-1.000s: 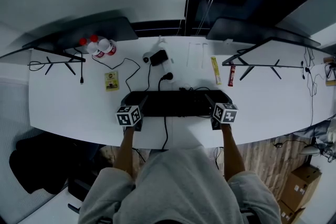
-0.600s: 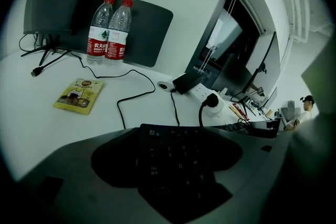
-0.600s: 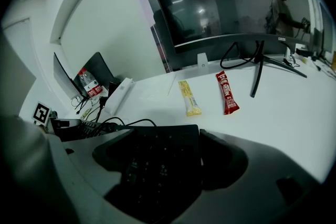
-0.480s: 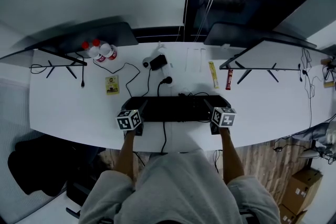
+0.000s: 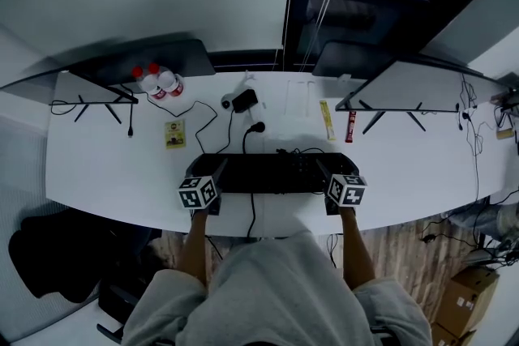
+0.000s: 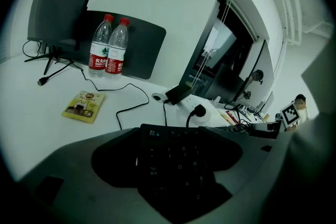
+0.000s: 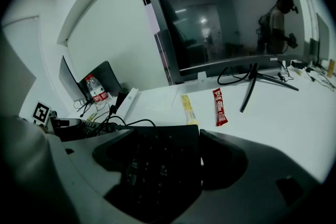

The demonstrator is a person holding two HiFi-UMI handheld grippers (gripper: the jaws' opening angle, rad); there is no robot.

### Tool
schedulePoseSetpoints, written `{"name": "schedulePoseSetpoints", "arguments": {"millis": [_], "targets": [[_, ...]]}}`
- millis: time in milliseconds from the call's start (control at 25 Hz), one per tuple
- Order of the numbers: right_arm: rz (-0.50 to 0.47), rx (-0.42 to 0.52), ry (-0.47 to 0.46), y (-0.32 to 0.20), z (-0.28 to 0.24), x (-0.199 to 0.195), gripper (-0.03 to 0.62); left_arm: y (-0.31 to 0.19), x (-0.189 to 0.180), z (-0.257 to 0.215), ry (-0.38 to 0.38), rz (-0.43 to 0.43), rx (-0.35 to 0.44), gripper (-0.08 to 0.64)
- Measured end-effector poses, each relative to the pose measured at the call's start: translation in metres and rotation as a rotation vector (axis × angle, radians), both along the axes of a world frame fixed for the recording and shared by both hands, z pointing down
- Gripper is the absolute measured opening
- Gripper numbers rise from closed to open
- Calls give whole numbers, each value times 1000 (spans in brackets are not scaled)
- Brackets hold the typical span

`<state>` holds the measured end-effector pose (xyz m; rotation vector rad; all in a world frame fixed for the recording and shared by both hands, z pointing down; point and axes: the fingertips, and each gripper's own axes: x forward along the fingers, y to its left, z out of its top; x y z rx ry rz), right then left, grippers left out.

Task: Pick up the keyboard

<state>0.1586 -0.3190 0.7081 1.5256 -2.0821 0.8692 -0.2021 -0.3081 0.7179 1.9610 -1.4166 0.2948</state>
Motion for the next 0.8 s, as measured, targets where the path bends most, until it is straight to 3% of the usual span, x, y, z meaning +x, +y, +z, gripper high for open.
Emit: {"name": "schedulePoseSetpoints", "arguments": {"millis": [800], "targets": [[-10, 307, 12, -1, -123, 4, 380, -6, 4, -114, 17, -9, 267, 322]]}}
